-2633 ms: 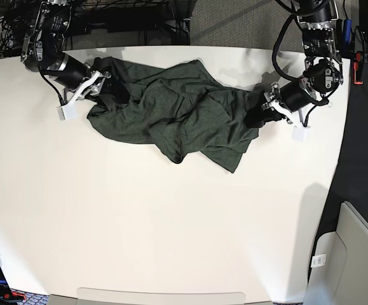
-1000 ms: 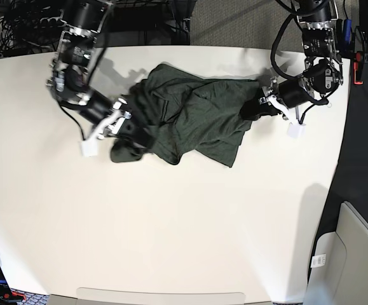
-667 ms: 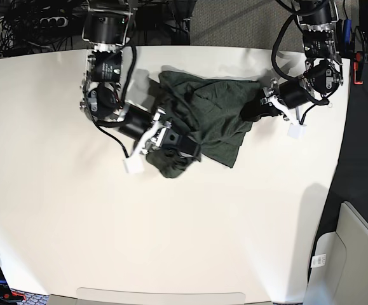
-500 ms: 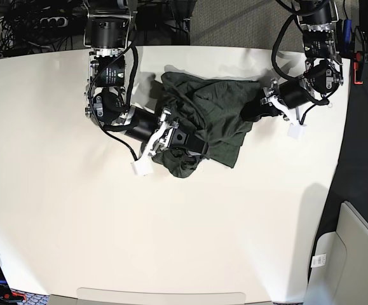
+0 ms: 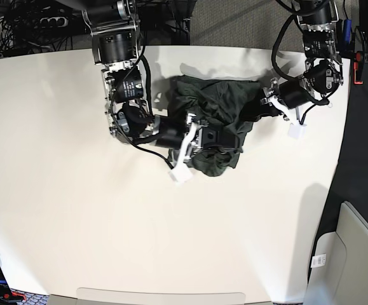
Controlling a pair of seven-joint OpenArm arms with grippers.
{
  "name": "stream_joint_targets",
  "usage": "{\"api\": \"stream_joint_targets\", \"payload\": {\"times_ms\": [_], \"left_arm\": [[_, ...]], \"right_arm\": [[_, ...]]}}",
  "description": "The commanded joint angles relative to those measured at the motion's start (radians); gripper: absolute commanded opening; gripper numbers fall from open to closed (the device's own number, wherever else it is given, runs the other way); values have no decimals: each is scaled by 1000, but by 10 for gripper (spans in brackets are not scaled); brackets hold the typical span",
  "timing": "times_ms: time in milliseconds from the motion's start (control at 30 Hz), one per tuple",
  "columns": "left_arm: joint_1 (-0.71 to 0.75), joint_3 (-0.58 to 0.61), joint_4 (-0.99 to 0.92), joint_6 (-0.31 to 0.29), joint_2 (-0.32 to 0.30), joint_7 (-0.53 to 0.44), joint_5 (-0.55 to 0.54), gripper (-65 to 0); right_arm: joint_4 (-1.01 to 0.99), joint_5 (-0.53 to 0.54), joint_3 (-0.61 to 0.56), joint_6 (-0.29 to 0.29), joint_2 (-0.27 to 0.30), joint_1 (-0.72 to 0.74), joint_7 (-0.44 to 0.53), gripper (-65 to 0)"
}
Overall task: Fold the T-shirt properly
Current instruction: 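Grasp the shirt end with the right gripper and fold it toward the left gripper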
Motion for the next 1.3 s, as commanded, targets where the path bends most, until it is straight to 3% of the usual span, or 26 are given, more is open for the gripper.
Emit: {"api": "stream_joint_targets", "payload": {"times_ms": [0,133,267,567,767,1033,1267], "left_arm": [[-4,-7,44,-10,-9,6,-21,-621],[-2,-7,113,-8,-9,6,-21,-521],[-1,-7,118,-8,-9,8,-21,-477],[-1,-7,118,-8,-11,8,-21,-470],[1,-24,142,-8,-32,-5,-15,-408],[18,-222,141,-6,-34,8,-15,-409],[58,-267,142,-6,-35,8,-17,-410]], "right_arm": [[14,34,0,13,-7,24,14,-621],[14,34,0,13,-7,24,14,-621],[14,34,0,13,-7,24,14,-621],[13,34,-3,13,-7,24,14,-621],[13,33,-3,13,-7,24,14,-621],[-26,33,-18,13,-7,39,17,-621],[-93,33,-78,13,-7,87,20,-619]]}}
